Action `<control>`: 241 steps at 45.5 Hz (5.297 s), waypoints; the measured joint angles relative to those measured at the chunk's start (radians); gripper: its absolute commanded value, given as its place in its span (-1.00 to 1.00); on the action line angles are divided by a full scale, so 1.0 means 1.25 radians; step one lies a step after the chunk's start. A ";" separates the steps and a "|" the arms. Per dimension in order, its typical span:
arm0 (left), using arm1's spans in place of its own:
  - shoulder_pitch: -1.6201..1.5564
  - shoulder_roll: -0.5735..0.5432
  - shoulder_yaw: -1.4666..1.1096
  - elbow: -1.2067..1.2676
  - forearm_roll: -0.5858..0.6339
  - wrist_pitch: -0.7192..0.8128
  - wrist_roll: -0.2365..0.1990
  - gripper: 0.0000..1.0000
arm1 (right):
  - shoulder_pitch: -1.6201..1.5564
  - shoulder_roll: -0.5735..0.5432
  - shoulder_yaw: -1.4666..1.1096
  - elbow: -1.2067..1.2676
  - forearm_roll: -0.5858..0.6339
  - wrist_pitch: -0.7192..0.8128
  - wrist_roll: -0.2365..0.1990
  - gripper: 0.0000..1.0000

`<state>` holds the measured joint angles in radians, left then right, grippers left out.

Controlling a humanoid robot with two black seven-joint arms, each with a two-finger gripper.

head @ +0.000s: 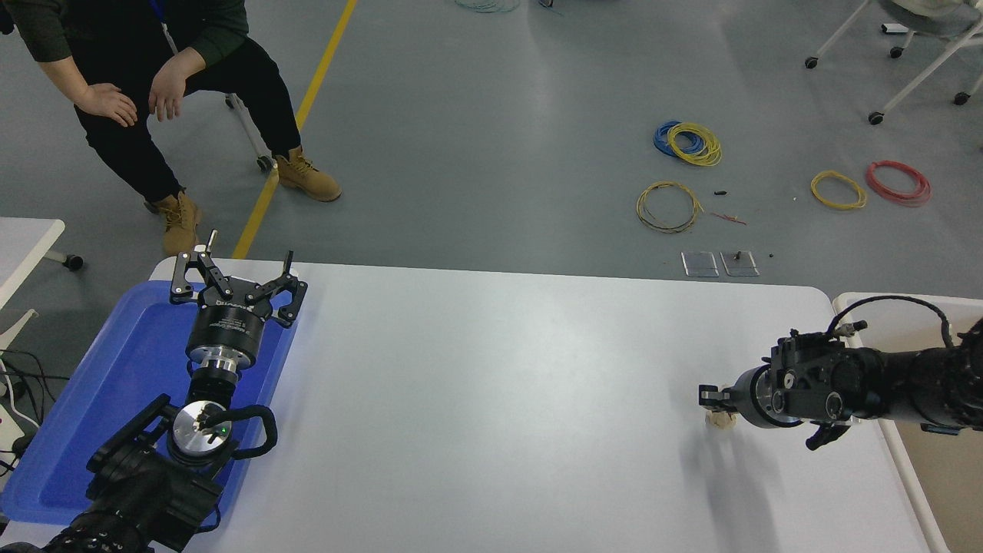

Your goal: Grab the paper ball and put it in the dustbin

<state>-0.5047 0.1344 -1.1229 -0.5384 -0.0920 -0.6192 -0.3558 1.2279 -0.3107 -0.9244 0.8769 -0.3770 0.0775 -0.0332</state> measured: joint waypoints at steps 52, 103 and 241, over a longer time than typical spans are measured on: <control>0.000 0.000 0.000 0.000 0.000 0.000 0.000 1.00 | 0.787 -0.178 -0.255 0.276 -0.013 0.432 0.020 -1.00; 0.000 0.000 0.000 0.000 0.000 0.001 0.000 1.00 | 0.352 -0.261 -0.240 -0.112 0.039 0.133 0.013 -1.00; 0.001 0.000 0.000 0.000 0.000 0.001 -0.001 1.00 | -0.298 -0.117 0.951 -0.468 0.145 -0.257 0.200 1.00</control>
<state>-0.5038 0.1347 -1.1229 -0.5384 -0.0921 -0.6181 -0.3571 0.8554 -0.4572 0.2643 0.2921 -0.1954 -0.2436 0.2163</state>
